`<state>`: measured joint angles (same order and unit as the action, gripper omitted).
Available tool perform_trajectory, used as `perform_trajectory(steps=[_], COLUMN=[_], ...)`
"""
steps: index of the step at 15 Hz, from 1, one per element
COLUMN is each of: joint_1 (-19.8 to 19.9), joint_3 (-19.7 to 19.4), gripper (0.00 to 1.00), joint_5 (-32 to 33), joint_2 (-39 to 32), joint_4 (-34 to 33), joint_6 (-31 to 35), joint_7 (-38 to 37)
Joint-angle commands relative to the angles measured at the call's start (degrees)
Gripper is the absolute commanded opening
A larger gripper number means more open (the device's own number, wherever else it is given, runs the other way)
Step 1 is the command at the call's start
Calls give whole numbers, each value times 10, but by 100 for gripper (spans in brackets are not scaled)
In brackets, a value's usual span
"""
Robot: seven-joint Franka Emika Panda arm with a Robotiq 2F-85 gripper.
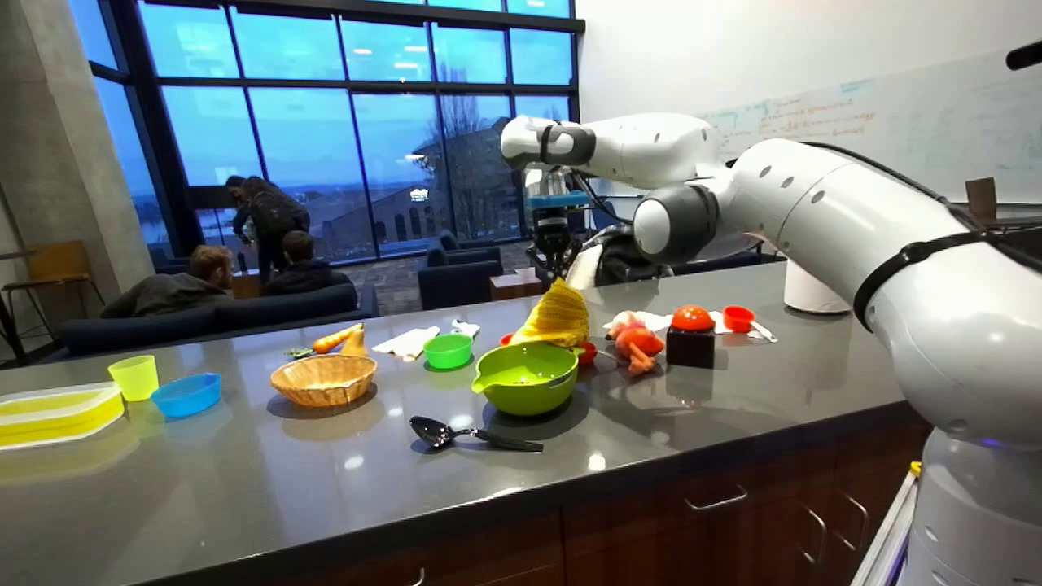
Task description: Move the yellow cloth and plush toy backwards then lift up the yellow cloth and set it back down on the counter.
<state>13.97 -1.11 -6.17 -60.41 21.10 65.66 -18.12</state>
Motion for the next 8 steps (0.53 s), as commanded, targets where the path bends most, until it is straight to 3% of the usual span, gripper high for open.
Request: perform_trajectory(steps=[1,8], joint_1=[13,61], joint_3=[-13,-21], gripper=[1,1], joint_5=[23,30], joint_2=[25,30], joint_4=[5,5], joint_6=[3,30], joint_7=[63,112])
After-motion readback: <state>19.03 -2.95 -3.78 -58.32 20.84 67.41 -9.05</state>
